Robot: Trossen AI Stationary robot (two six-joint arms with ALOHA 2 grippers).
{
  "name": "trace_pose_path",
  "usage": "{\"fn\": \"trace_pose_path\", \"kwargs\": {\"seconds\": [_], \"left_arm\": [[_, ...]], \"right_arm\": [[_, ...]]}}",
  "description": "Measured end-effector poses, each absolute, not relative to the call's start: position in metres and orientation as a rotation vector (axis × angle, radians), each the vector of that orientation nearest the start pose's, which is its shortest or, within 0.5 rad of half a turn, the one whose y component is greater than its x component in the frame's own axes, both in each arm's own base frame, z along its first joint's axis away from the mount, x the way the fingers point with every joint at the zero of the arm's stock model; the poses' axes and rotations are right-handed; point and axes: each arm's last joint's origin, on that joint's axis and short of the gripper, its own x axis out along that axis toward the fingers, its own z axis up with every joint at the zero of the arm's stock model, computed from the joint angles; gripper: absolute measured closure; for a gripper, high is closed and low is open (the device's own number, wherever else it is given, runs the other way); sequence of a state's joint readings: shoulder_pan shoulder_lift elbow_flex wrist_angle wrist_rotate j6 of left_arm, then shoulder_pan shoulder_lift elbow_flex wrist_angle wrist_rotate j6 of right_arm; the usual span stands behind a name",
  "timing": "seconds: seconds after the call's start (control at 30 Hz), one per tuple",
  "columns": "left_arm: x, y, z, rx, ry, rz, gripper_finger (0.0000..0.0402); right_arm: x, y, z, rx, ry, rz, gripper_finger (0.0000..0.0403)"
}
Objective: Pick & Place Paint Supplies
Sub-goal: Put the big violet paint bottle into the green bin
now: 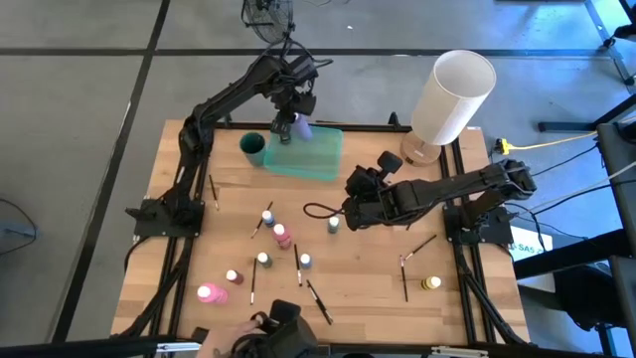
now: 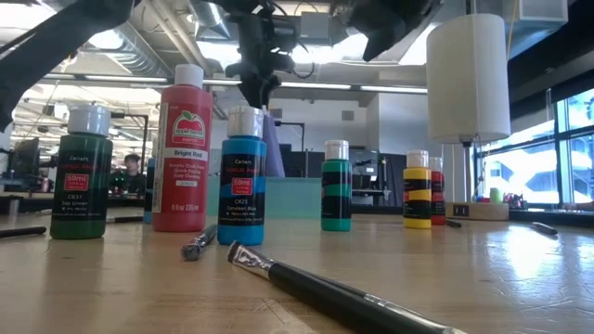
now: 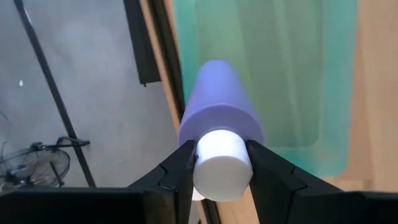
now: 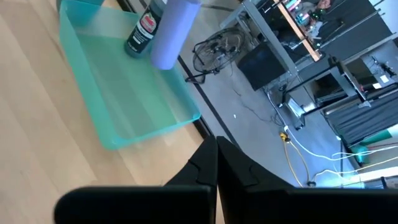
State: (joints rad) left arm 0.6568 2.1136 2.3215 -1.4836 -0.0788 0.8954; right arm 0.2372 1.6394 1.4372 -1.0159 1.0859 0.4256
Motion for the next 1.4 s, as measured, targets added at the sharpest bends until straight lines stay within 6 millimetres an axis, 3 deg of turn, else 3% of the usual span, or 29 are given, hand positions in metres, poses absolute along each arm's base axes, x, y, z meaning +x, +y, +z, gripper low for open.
{"fn": "trace_pose_path", "kwargs": {"seconds": [0.17, 0.77, 1.4], "left_arm": [[0.327, 0.257, 0.345, 0.412, 1.382, 0.02, 0.0284], [0.347, 0.271, 0.296, 0.477, 1.543, -0.091, 0.0284], [0.347, 0.272, 0.295, 0.452, 1.506, -0.118, 0.027]], "right_arm": [[0.317, 0.041, 0.3, -0.386, 0.812, -0.922, 0.0402], [0.319, 0.021, 0.297, -0.341, 0.86, -0.938, 0.0402], [0.315, 0.015, 0.28, -0.365, 0.909, -0.953, 0.0402]]}}
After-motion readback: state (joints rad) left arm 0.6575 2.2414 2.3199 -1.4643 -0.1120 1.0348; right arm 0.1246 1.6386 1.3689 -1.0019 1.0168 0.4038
